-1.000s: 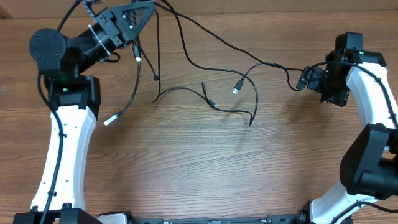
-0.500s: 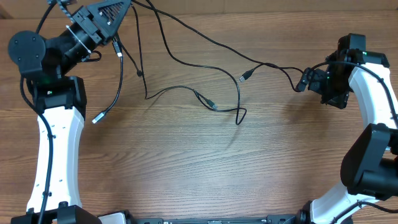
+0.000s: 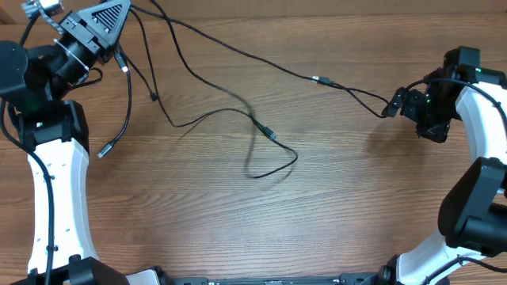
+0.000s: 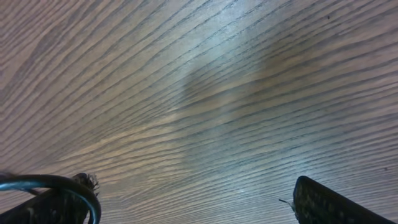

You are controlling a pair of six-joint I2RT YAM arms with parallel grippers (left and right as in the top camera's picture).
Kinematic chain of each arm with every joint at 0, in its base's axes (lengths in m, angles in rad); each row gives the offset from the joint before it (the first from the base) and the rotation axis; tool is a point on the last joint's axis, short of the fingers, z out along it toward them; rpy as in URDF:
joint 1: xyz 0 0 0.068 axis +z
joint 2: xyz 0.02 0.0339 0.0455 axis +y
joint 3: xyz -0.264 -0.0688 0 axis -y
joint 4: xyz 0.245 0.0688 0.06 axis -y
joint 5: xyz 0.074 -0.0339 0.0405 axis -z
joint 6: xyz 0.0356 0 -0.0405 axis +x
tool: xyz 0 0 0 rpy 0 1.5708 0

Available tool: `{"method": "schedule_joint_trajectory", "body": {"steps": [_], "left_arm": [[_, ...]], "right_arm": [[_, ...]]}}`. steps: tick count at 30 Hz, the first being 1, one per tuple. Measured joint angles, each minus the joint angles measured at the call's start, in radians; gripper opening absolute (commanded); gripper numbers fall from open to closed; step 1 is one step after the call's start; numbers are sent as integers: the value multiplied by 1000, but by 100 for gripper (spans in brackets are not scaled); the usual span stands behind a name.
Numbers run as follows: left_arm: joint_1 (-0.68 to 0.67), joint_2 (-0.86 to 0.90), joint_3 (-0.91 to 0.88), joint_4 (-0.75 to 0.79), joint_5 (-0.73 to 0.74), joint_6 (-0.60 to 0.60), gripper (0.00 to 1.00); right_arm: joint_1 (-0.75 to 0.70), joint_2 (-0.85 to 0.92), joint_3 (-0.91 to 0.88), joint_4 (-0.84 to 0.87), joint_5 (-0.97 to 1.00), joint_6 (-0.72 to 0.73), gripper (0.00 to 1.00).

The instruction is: Untangle cables

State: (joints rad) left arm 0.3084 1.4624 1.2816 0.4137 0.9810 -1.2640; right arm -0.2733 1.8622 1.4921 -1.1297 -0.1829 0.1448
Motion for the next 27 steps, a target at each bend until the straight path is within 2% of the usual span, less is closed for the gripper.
{"method": "schedule_joint_trajectory", "body": {"steps": [13,20,24,27], "left_arm": [[-10,0,0,-5,-39,66,4],[-155,0,0,-92,-55,123,4],[-304,0,2,-275,-118,280,4],[-410,0,6,-512,-240,475,4]], "right_arm": [[-14,1,0,2,-119,-80,100],[-14,9,0,3,-182,-131,100],[-14,11,0,4,-194,-142,100],[-14,11,0,6,-198,-145,100]]}}
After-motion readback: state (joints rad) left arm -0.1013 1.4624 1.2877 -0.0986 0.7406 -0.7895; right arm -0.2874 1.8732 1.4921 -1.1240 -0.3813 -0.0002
